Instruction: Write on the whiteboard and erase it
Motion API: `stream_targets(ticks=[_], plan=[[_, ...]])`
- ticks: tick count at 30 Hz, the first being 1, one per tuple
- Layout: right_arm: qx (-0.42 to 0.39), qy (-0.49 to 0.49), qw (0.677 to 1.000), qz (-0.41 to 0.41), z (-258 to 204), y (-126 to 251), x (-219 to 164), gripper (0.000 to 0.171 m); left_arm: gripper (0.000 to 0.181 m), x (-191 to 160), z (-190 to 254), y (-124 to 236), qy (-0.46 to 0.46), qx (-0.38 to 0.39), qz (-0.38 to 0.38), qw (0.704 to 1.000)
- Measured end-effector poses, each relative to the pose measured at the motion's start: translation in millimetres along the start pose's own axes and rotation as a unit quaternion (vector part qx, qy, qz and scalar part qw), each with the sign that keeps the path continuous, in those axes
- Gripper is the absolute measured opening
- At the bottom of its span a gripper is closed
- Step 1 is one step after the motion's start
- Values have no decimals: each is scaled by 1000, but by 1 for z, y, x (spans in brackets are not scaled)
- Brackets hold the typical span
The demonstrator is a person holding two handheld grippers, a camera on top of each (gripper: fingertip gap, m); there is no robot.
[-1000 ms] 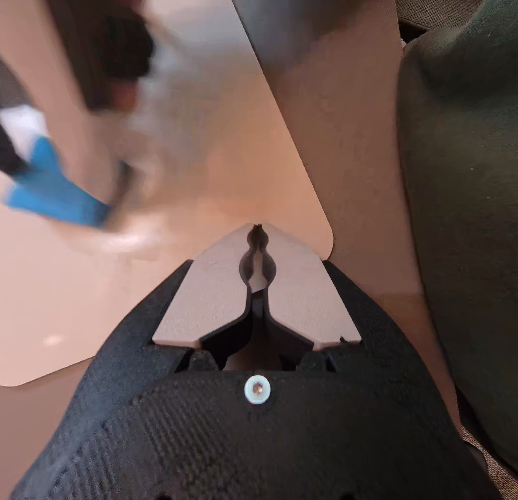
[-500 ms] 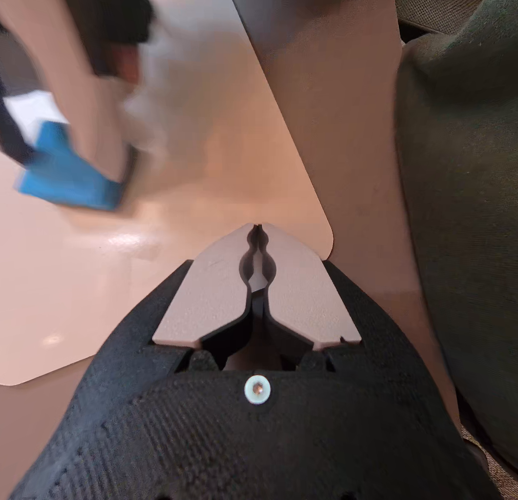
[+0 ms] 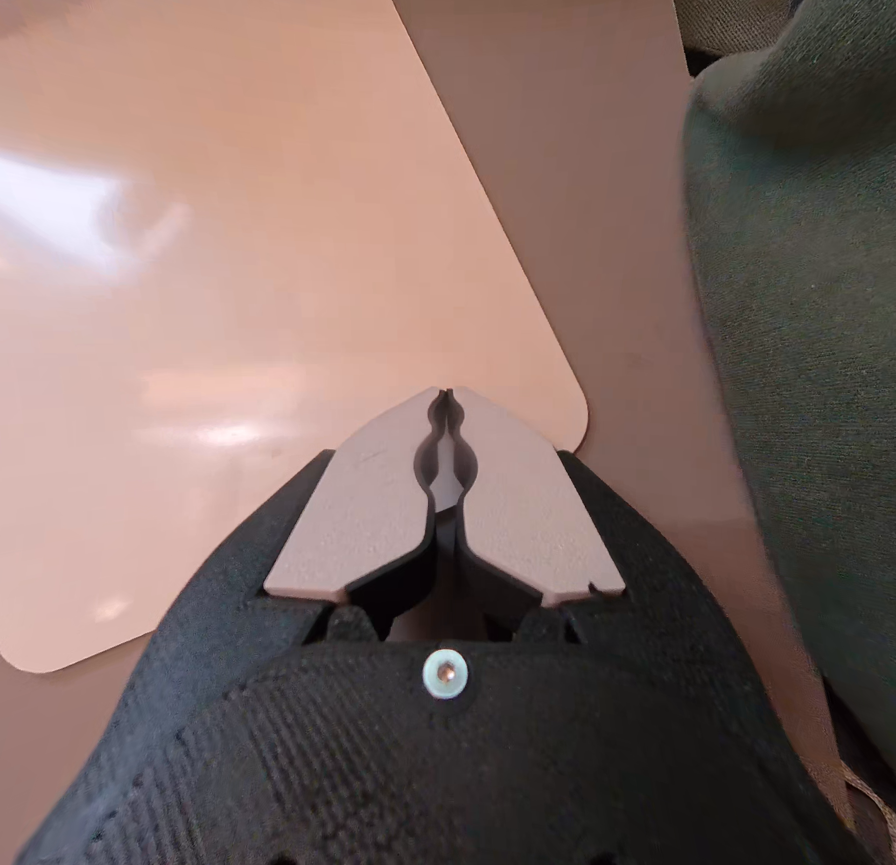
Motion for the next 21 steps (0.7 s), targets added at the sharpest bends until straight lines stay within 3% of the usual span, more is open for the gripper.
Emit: stream_targets(ticks=[2, 8, 11, 15, 17, 18, 21], plan=[[-13, 13, 999, 29, 1, 13, 2, 77, 0, -2, -4, 3, 4, 1, 16, 1000], [47, 10, 987, 155, 4, 92, 8, 79, 0, -3, -17, 22, 30, 18, 99, 995], [16, 23, 983, 180, 17, 111, -7, 78, 0, -6, -24, 28, 37, 48, 114, 992], [-73, 1, 980, 186, 73, 113, -28, 75, 0, -9, -31, 33, 38, 92, 132, 986], [-76, -11, 983, 167, 97, 105, -41, 75, 0, -10, -35, 38, 41, 113, 151, 981], [-66, -11, 986, 151, 104, 101, -49, 74, 12, -10, -37, 41, 46, 125, 162, 978], [-76, 57, 991, 95, 109, 87, -67, 74, 20, -14, -43, 53, 62, 153, 189, 968]])
Point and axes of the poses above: each gripper's, where its closed fingertips meet, y back along the fingers, x out of its top, z = x × y across the jaws, the point moved 10 cm from there along y, back along the fingers, and after that the axes turned 14 degrees about -x, right-handed, at the moved point
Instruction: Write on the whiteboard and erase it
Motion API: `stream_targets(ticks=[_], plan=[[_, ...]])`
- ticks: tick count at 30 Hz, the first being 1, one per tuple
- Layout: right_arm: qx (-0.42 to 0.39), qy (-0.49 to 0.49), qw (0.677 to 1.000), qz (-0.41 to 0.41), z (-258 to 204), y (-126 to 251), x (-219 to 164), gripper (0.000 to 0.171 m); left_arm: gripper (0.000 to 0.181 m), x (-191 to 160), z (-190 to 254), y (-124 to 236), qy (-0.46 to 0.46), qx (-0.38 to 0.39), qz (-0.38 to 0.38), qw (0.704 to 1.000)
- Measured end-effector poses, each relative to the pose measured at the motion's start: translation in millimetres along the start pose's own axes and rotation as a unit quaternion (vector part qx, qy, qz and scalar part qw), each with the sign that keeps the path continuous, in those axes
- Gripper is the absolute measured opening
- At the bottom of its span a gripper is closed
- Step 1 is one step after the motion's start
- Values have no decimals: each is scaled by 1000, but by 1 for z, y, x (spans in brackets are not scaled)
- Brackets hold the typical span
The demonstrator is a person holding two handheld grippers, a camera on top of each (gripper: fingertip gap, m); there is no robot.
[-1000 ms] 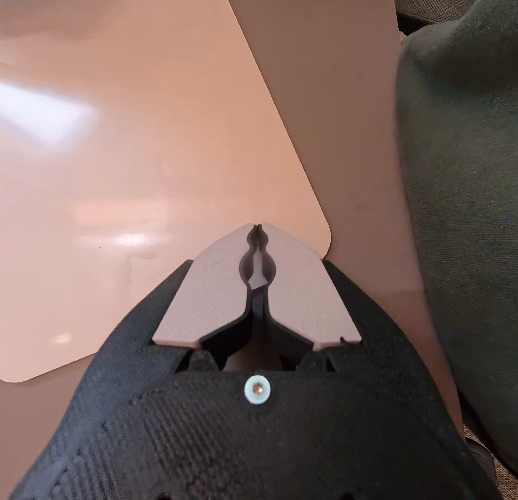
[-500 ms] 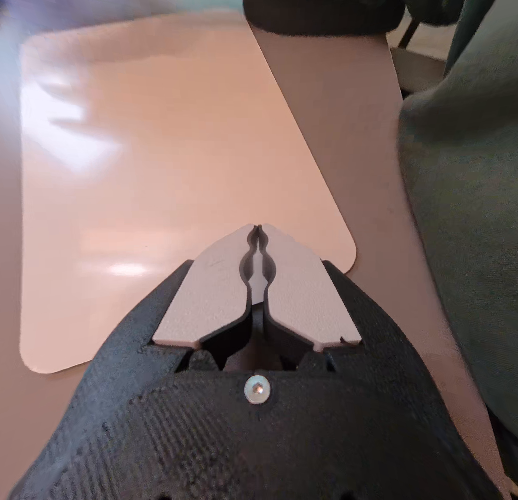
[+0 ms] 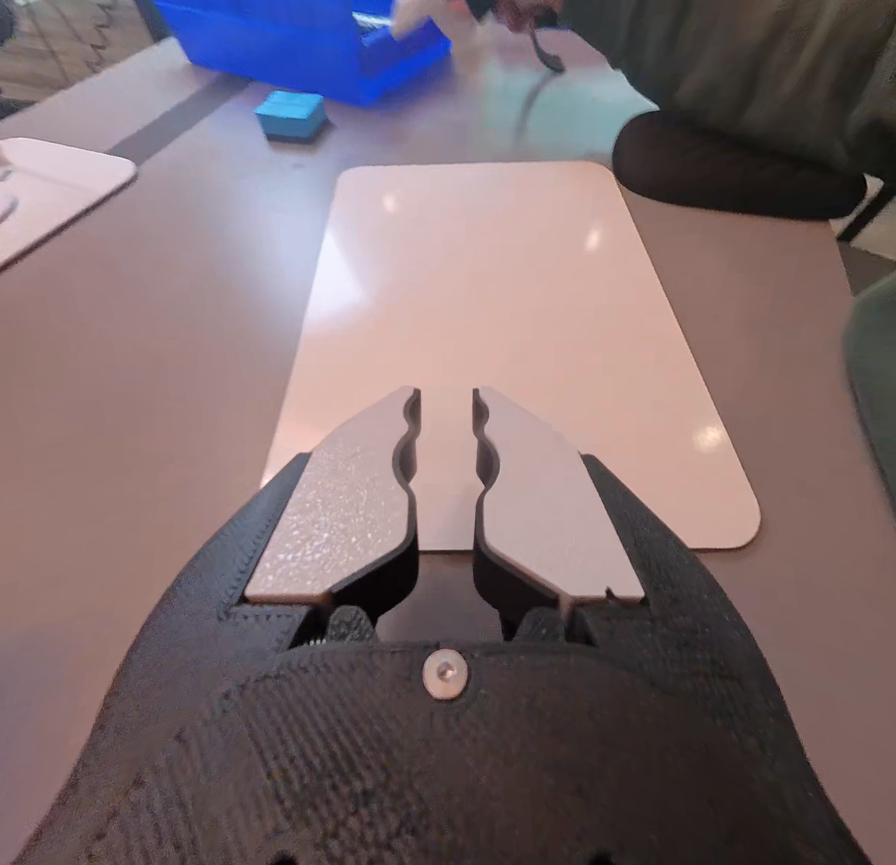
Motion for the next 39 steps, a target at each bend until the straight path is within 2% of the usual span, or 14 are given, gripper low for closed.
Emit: stream_targets(ticks=[2, 6, 11, 13, 15, 17, 20, 27, 29, 31, 33, 36, 38, 39], plan=[[-17, 41, 999, -28, 0, -6, -10, 74, 26, 1, -6, 7, 10, 19, 15, 1000], [-24, 57, 997, -45, 3, -11, -17, 71, 31, 3, -12, 17, 5, 56, 25, 998], [-20, 101, 995, 14, -20, 7, 11, 55, 31, 2, -10, 14, -6, 63, 13, 998], [36, 68, 996, 32, -44, 12, 31, 55, 31, 1, -9, 12, -9, 63, 7, 998], [103, -11, 995, 0, -72, 6, 42, 67, 30, 0, -10, 10, -6, 61, 0, 998], [86, -69, 993, -42, -89, -10, 43, 76, 30, -1, -10, 9, -5, 60, 0, 998], [29, -120, 991, -60, -92, -31, 39, 81, 30, -1, -9, 9, -5, 57, 3, 998], [-13, -145, 983, -113, -100, -64, 40, 73, 28, -3, -11, 7, 6, 42, 7, 999], [-29, -133, 984, -113, -98, -65, 40, 52, 27, -2, -9, 8, 2, 38, 10, 999], [-21, -127, 986, -110, -97, -64, 39, 52, 26, 0, -6, 9, -4, 30, 12, 999], [9, -115, 989, -90, -98, -55, 41, 52, 26, 1, -5, 9, -5, 21, 10, 1000], [58, -78, 994, 47, -92, -19, 58, 52, 26, 0, -5, 8, -3, 13, 11, 1000], [23, -83, 984, 155, -71, 7, 70, 52, 25, -1, -6, 8, -1, 12, 10, 1000], [-14, -106, 979, 176, -54, 16, 72, 52, 25, -1, -6, 7, 0, 14, 9, 1000]])
Point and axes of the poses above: each gripper's, where its closed fingertips meet, y back along the fingers, x out of its top, z = x × y across the jaws, the point moved 10 cm from there along y, back along the fingers, and after that the axes turned 14 degrees about -x, right-handed, at the moved point
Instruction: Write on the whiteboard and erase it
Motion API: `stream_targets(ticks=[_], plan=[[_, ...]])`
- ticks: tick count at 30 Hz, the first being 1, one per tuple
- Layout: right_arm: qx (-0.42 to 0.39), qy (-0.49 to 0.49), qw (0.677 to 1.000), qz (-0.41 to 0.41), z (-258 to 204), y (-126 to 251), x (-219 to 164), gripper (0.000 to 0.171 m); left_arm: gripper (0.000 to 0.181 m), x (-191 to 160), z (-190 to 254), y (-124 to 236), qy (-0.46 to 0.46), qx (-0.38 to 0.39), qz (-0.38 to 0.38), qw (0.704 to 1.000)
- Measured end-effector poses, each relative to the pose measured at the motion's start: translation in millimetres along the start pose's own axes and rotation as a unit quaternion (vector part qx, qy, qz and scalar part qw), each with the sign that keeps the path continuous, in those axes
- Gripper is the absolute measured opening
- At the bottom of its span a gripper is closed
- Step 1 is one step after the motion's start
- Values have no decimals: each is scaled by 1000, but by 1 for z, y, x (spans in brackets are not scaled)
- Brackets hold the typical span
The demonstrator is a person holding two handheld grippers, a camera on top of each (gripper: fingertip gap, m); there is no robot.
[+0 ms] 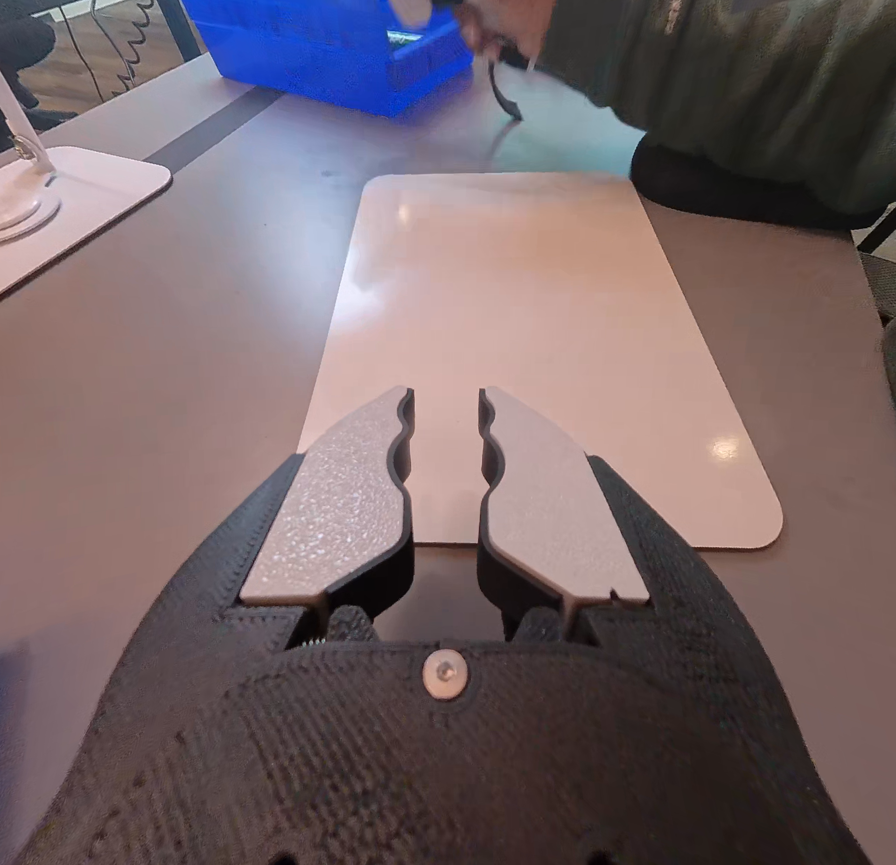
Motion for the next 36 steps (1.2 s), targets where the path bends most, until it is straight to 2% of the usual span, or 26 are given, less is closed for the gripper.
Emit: stream_targets(ticks=[3, 5, 7, 10, 17, 18, 20, 21, 30, 36], plan=[[-98, -78, 992, -26, 60, 6, -6, 52, 25, -2, -1, -1, 3, 3, -6, 1000], [-155, -84, 982, -68, 91, 7, -31, 52, 24, -3, -1, -2, 2, 4, -9, 1000], [-175, -89, 974, -110, 108, 8, -53, 52, 24, -4, -1, -3, 0, 5, -13, 1000], [-181, -109, 970, -119, 117, 6, -59, 52, 24, -6, -2, -5, 3, 7, -19, 1000], [-179, -80, 974, -114, 112, -14, -53, 52, 23, -7, -3, -5, 3, 6, -21, 1000], [-179, -76, 974, -118, 112, -19, -53, 55, 23, -7, -3, -6, 4, 6, -22, 1000], [-165, -78, 974, -135, 108, -26, -59, 76, 23, -8, -3, -6, 5, 5, -28, 1000], [-159, -75, 974, -143, 106, -28, -61, 78, 23, -9, -3, -7, 5, 5, -30, 1000], [-110, -88, 987, -80, 106, -9, -52, 75, 23, -8, -3, -5, 2, -1, -26, 1000], [-84, -88, 990, -70, 104, -5, -57, 73, 23, -7, -1, -5, -5, -4, -29, 1000]])
Point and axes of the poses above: each gripper's, where its closed fingertips meet, y back along the fingers, x out of its top, z = x × y across the jaws, the point moved 10 cm from there along y, back along the fingers, and after that the axes turned 14 degrees about -x, right-handed, at the moved point
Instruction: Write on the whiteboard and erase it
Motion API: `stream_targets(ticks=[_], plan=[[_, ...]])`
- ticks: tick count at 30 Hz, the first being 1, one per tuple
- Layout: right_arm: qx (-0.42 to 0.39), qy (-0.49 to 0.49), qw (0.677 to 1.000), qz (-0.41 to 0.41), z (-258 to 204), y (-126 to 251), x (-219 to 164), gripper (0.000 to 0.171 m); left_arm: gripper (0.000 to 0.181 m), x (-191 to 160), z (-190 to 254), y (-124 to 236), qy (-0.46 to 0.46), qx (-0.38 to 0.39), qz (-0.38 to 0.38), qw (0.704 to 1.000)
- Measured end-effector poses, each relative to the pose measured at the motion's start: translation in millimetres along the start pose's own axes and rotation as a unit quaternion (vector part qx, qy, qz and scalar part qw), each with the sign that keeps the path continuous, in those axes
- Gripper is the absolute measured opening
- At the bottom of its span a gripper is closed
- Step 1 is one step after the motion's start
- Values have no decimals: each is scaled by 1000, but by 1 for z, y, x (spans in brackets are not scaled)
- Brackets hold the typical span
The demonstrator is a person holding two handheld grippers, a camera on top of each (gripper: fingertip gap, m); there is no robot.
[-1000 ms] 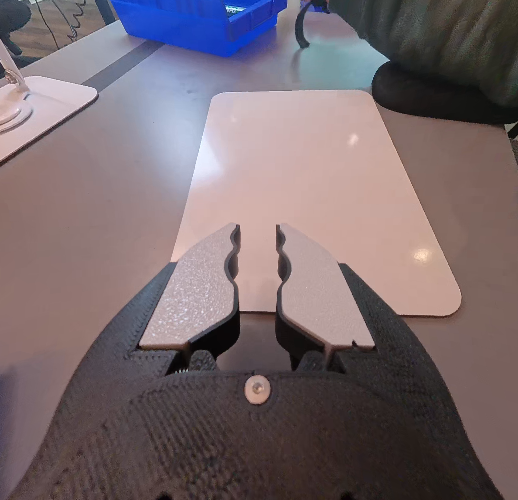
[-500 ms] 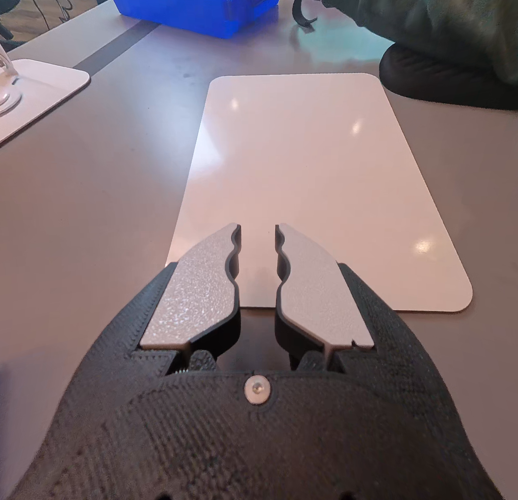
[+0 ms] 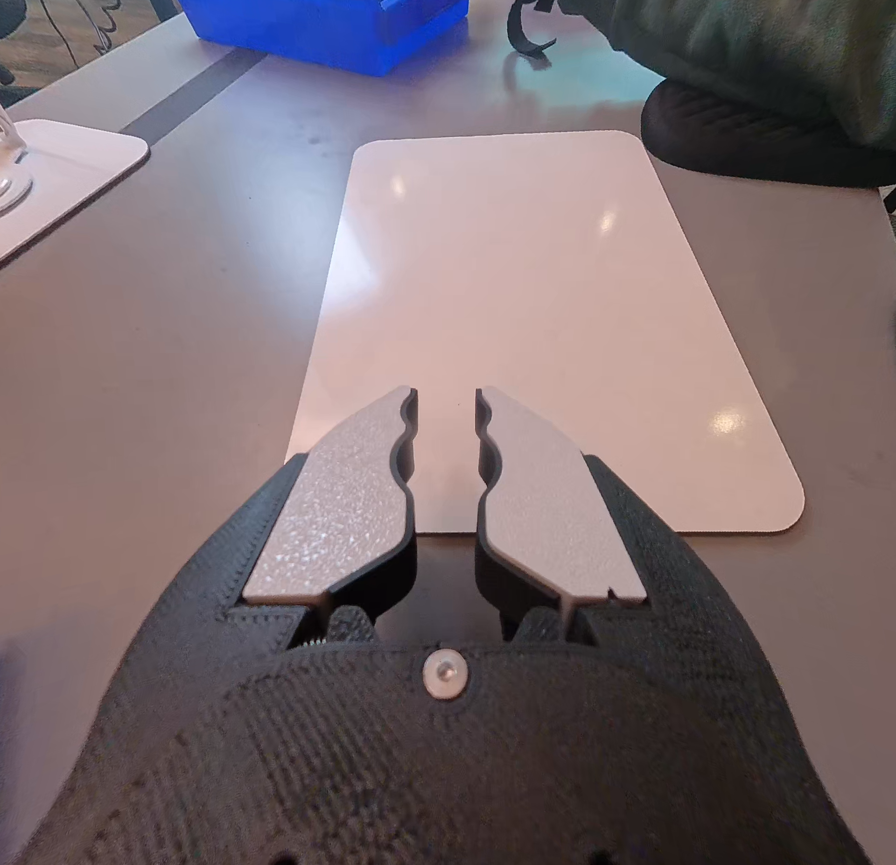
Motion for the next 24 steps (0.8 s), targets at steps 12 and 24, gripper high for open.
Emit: stream_targets(ticks=[12, 24], plan=[[-20, -18, 1000, -5, 9, 1, -6, 67, 22, 1, 1, 1, -8, 4, -2, 1000], [105, 270, 949, -127, -6, 12, -17, 80, 20, 1, 1, 1, -9, 1, -6, 1000]])
Point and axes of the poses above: each gripper's, where its closed fingertips meet, y back along the fingers, x out of its top, z = x × y across the jaws, the point moved 10 cm from there along y, back along the fingers, and after that the axes turned 14 degrees about -x, right-handed, at the moved point
